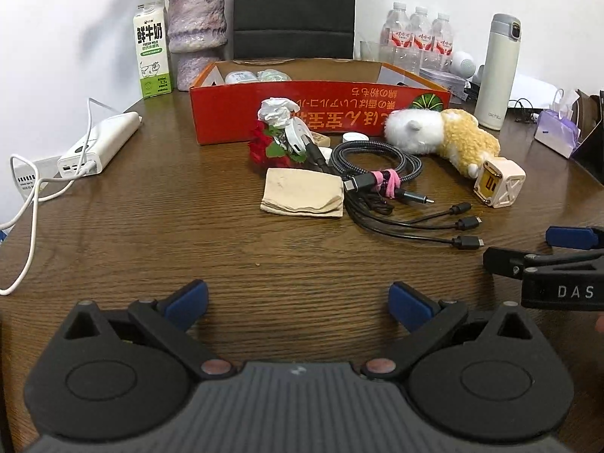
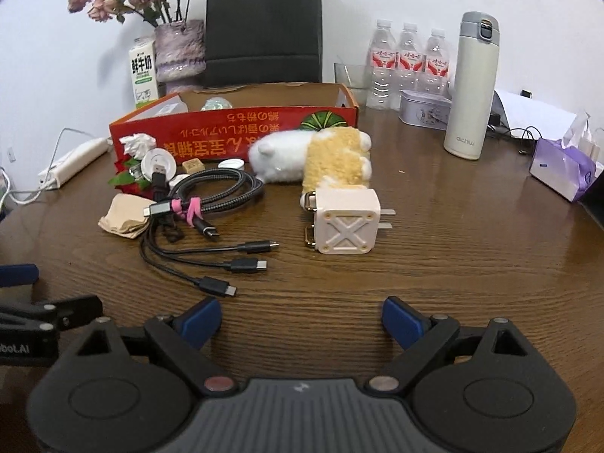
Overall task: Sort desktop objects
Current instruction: 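Move both tools back over the table, then grasp the beige cloth with the left tool while the right tool grasps the black braided cable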
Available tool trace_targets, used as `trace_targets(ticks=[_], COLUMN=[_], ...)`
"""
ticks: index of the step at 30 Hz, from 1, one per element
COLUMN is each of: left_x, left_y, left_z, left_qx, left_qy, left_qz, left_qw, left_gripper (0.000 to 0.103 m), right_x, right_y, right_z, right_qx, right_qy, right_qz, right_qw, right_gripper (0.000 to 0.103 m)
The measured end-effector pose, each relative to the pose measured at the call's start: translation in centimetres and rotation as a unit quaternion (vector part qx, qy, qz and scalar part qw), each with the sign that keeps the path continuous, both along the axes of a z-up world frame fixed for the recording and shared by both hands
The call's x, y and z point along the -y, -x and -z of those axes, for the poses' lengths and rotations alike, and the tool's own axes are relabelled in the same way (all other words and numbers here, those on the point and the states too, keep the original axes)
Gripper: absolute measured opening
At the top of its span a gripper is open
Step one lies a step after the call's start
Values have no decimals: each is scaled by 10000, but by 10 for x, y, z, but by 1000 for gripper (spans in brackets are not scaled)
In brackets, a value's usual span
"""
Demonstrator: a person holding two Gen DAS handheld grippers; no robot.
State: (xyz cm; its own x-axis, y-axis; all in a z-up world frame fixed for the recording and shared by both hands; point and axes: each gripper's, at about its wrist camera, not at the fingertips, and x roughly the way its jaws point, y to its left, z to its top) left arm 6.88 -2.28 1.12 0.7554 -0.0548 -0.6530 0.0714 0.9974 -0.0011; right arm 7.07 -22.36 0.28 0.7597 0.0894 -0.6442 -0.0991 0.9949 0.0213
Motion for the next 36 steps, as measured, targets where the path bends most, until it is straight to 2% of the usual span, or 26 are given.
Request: trace_targets(ticks=[5, 12, 16, 22, 25, 28, 31, 36], left_x=[-1, 2, 2, -16, -20, -17, -19, -20], left_y=[2, 1, 1, -4, -26, -51, -74, -92], left_z=[0, -1, -1, -14, -20, -21, -17, -4], left_qx=[-3, -10, -1, 358, 432, 452, 321, 55], left_qy=[2, -15, 7, 515, 501, 347, 459, 466], left_qz=[43, 29, 43, -19, -2, 127, 172, 319], left_qw=[10000, 10000, 10000, 9980, 9978, 9983, 9983, 9984], left_gripper=[103, 103, 103, 103, 103, 103, 97, 95], right_x=[7, 4, 7, 3, 0, -2, -5, -35], right_y=[2, 2, 3, 7, 7, -8, -43, -100], right_z=[-1, -1, -2, -4, -14, -29, -36, -31], right_qx=[52, 32, 98, 246, 436, 581, 482, 220], right_qy=[-248, -182, -312, -225, -331, -607, -943, -523], right_qz=[-29, -40, 11, -164, -392, -628, -560, -506], right_qw=[9997, 9998, 9995, 9993, 9977, 9945, 9928, 9971], right_gripper=[95, 95, 95, 92, 90, 90, 89, 84])
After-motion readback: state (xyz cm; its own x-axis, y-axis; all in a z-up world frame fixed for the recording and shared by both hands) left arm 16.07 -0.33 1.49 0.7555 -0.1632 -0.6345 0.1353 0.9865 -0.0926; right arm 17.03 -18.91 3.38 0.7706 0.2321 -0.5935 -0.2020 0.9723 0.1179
